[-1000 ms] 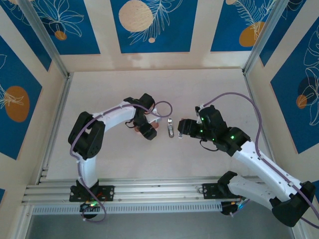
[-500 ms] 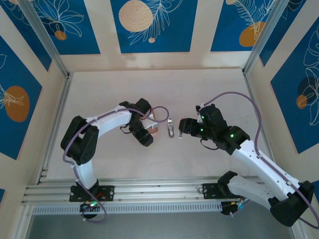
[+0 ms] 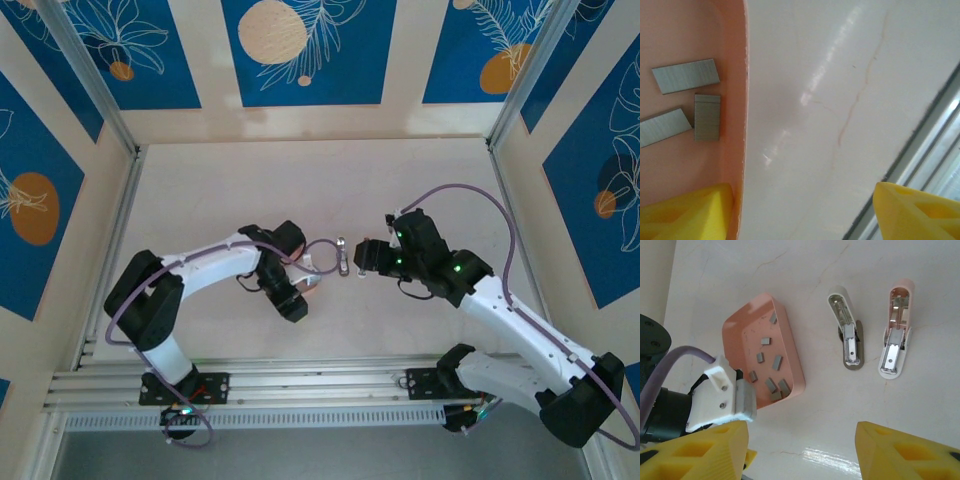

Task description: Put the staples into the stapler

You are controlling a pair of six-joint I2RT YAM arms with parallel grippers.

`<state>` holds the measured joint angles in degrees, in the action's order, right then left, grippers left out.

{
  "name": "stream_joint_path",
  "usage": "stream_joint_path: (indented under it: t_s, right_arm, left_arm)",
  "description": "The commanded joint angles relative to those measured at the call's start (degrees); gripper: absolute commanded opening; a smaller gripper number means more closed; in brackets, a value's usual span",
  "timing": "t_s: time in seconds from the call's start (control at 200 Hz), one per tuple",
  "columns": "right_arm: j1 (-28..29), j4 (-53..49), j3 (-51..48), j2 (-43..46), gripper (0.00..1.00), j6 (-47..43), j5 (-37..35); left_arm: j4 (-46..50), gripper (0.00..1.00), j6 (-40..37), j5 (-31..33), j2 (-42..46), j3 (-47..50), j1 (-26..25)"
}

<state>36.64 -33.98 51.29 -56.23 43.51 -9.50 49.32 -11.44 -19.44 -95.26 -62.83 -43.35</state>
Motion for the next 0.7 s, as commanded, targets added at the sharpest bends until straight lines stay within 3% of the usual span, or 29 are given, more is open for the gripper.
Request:
stream_joint_path:
  t_s: [0.0,0.39,0.695]
  right_arm:
    - [0.7,-1.5,2.2,-0.7,0.59,-0.2,0.8]
    - [6.4,-4.2,6.5,-5.5,0.59,0.6,0.3]
    - [11.3,-8.9,13.8,-15.5,0.59,0.1,-2.3]
  left_arm:
    - [0.5,0.74,1.4,-2.3,3.0,1.5,-1.0]
    - [-10.5,0.82,15.3,2.1,16.8,7.0,0.9]
    - [-13.1,0.86,22.1,-1.8,25.2,9.7,13.7]
